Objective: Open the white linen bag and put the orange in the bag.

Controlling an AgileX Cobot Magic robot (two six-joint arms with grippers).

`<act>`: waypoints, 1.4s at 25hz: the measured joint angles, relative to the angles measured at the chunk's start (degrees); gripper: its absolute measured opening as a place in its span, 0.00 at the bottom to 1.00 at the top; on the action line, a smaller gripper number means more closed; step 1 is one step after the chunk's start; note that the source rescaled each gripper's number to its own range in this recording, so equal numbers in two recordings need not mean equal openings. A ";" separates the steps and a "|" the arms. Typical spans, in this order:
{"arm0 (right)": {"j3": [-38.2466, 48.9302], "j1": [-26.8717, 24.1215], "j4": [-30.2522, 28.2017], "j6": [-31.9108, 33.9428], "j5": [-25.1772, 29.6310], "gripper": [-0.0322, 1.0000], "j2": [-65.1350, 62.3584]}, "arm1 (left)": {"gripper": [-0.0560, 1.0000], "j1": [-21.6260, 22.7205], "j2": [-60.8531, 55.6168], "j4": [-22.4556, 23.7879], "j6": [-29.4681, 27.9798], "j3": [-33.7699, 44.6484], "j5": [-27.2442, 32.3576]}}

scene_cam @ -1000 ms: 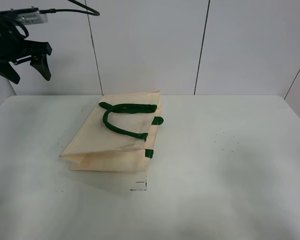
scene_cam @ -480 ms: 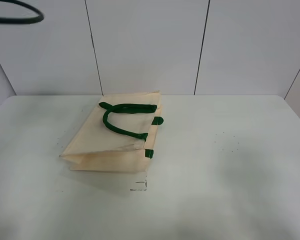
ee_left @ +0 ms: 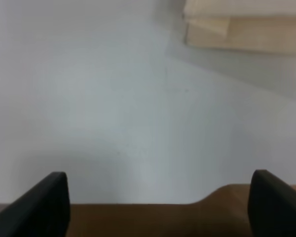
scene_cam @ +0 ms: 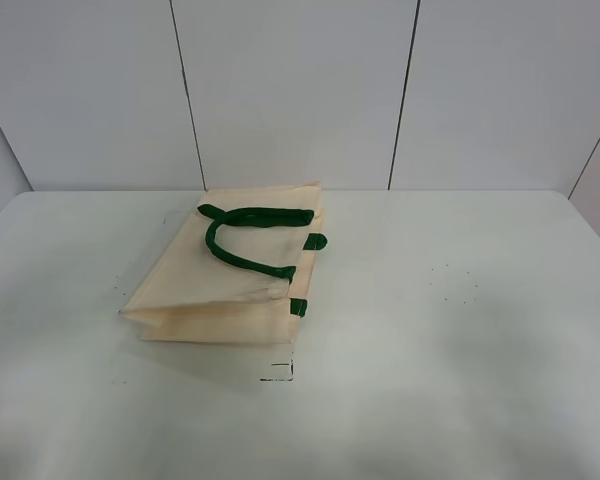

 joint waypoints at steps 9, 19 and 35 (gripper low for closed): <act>0.00 0.00 0.00 0.00 0.00 1.00 0.00 | 0.90 0.00 -12.33 -1.49 4.34 7.76 -4.99; 0.00 0.00 0.00 0.00 0.00 1.00 0.00 | 0.90 0.00 -12.33 -1.29 4.34 7.76 -4.99; 0.00 0.00 0.00 0.00 0.00 1.00 0.00 | 0.90 2.06 -12.33 -1.29 4.41 7.76 -4.99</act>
